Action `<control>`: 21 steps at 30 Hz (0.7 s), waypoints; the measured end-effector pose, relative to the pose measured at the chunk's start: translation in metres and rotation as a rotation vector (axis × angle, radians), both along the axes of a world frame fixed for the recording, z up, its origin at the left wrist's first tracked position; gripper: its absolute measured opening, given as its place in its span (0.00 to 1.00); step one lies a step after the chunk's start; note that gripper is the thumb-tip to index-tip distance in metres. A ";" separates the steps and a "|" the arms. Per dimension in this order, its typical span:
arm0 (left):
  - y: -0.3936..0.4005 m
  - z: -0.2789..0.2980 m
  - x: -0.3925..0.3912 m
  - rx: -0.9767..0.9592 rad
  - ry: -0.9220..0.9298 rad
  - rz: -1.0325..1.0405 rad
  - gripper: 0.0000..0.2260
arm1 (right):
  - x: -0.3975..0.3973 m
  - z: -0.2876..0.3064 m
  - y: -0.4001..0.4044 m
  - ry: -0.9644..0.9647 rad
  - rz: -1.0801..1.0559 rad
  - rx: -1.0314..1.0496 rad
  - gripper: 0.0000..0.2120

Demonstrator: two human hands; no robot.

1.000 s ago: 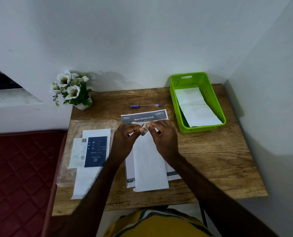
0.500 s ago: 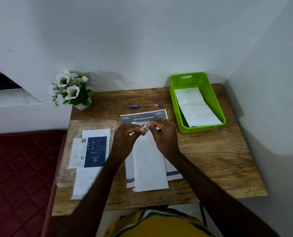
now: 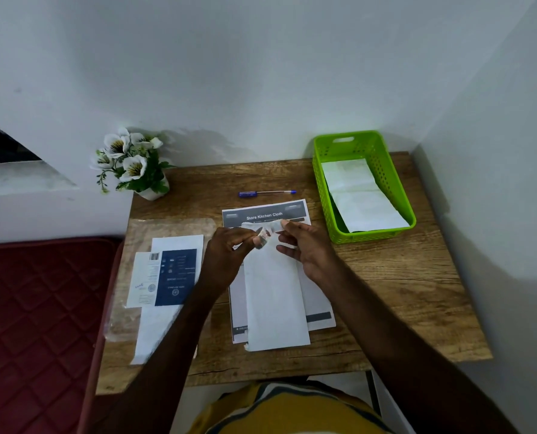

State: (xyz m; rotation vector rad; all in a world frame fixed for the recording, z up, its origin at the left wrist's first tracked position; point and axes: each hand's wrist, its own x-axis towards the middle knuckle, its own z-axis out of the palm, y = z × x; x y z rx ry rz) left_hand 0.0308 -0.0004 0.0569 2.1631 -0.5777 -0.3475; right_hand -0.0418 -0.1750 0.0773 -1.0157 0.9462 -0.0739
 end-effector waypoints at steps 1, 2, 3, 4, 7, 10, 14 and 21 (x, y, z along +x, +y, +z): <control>0.001 0.000 0.001 -0.007 -0.001 0.013 0.13 | 0.000 0.000 -0.001 -0.003 -0.026 0.066 0.12; 0.004 0.000 0.004 0.000 -0.003 0.018 0.12 | -0.001 0.000 -0.001 -0.005 -0.045 0.112 0.11; 0.006 0.000 0.007 0.024 -0.011 0.015 0.13 | -0.002 0.000 -0.002 -0.006 -0.057 0.141 0.10; 0.010 0.000 0.012 0.070 -0.034 0.005 0.14 | -0.003 -0.001 -0.003 -0.005 -0.065 0.164 0.09; 0.013 0.006 0.031 0.216 -0.206 0.051 0.13 | -0.009 -0.004 -0.003 -0.004 -0.081 0.232 0.05; 0.006 0.015 0.054 0.385 -0.421 0.103 0.11 | -0.014 -0.005 -0.001 -0.007 -0.071 0.271 0.04; -0.004 0.019 0.086 0.609 -0.525 0.031 0.10 | -0.020 -0.005 0.003 -0.009 -0.059 0.274 0.08; -0.005 0.007 0.105 0.629 -0.517 0.041 0.10 | -0.028 -0.006 0.003 -0.013 -0.055 0.255 0.09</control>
